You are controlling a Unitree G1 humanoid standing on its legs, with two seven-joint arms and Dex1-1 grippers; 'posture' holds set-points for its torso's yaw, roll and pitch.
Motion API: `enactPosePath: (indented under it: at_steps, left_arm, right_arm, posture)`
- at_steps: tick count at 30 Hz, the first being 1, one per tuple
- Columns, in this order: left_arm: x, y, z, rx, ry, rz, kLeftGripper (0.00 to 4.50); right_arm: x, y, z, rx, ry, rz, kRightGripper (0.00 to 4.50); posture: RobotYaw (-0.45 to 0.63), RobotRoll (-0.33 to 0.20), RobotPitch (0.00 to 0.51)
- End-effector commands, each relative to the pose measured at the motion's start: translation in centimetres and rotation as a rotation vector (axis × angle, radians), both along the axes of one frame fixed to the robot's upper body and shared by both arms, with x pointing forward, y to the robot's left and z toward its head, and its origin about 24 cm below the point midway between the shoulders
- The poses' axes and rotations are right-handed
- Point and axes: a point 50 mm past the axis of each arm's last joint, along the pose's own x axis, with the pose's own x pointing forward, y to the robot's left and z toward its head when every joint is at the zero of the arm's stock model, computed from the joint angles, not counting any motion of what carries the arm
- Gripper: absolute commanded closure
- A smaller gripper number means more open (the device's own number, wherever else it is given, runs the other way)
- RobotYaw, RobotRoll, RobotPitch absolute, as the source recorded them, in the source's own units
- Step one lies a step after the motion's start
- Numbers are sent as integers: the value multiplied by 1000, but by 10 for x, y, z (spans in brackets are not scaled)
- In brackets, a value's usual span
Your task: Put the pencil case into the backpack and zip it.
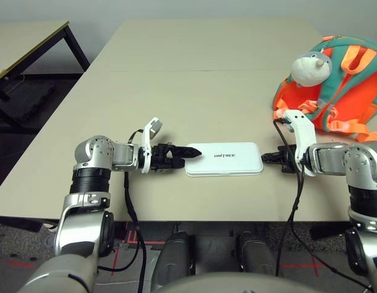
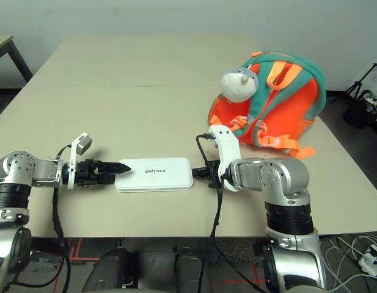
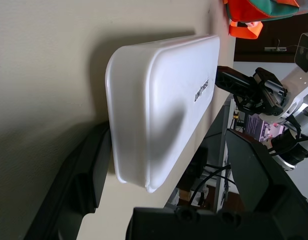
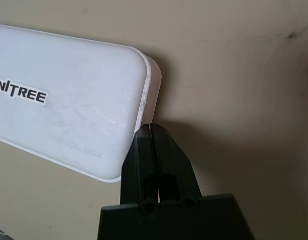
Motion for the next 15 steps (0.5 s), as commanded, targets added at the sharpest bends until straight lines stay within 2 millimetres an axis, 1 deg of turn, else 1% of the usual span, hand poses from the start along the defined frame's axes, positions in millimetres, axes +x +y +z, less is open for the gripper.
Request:
enactPosePath:
  at_steps: [1, 3, 6, 9, 10, 12, 14, 15]
  left_arm:
    - [-3, -1, -7, 17, 39, -10, 0]
    - [-4, -1, -7, 13, 39, -16, 0]
    - [-8, -2, -5, -6, 40, -44, 538]
    - [-10, -2, -4, -19, 34, -70, 1567]
    - [-11, -3, -3, -23, 31, -74, 1815]
    - [-11, -3, -2, -32, 26, -81, 2555]
    - [-12, -3, -1, -44, 20, -87, 2995]
    - [-11, -3, 0, -49, 14, -86, 3123]
  right_arm:
    - [2, 10, 4, 15, -21, 37, 4474]
    - [2, 11, 5, 20, -26, 35, 4474]
    - [3, 11, 5, 21, -29, 33, 4500]
    - [4, 11, 6, 22, -38, 30, 4500]
    - [5, 11, 6, 22, -40, 29, 4500]
    - [6, 10, 6, 22, -43, 28, 4500]
    - [6, 10, 7, 22, -45, 26, 4500]
    - [7, 10, 7, 23, -48, 24, 4500]
  posture:
    - [1, 0, 65]
    - [2, 0, 64]
    - [4, 0, 63]
    - [7, 0, 65]
    - [8, 0, 63]
    - [9, 0, 64]
    - [9, 0, 63]
    - [10, 0, 63]
